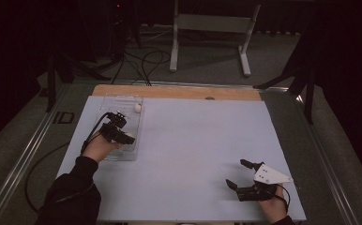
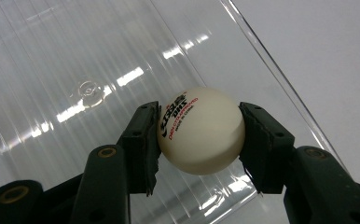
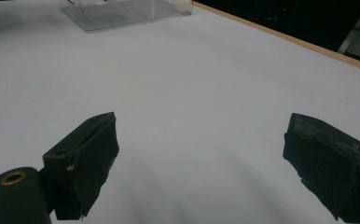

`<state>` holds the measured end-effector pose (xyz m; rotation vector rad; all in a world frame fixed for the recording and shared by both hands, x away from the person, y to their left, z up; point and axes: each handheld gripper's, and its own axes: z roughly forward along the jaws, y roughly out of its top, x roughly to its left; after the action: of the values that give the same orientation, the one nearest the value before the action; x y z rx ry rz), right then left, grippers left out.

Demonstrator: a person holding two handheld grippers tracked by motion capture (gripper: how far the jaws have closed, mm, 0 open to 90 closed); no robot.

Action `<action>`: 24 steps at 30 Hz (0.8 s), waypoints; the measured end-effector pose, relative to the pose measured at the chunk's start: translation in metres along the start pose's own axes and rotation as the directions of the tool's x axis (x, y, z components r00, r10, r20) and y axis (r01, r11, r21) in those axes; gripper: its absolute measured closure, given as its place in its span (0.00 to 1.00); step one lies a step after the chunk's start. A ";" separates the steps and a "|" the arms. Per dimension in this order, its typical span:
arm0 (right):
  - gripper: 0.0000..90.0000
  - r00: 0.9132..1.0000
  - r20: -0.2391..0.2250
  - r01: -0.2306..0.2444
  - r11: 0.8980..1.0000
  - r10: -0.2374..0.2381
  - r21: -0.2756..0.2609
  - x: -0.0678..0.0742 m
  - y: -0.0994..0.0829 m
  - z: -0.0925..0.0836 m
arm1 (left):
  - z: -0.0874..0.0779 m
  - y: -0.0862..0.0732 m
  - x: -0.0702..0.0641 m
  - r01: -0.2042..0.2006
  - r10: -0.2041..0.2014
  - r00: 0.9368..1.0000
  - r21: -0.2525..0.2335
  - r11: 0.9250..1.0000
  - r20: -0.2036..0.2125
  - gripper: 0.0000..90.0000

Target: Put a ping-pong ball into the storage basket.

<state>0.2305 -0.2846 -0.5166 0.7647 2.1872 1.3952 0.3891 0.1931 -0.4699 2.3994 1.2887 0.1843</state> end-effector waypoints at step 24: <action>0.11 1.000 -0.001 -0.002 1.000 0.002 0.002 0.000 0.000 0.000 | -0.017 0.006 0.002 0.092 -0.098 0.992 -0.074 0.993 -0.081 0.25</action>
<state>0.2306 -0.2844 -0.5167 0.7677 2.1890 1.3952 0.3894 0.1969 -0.4518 2.2876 1.4067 0.3021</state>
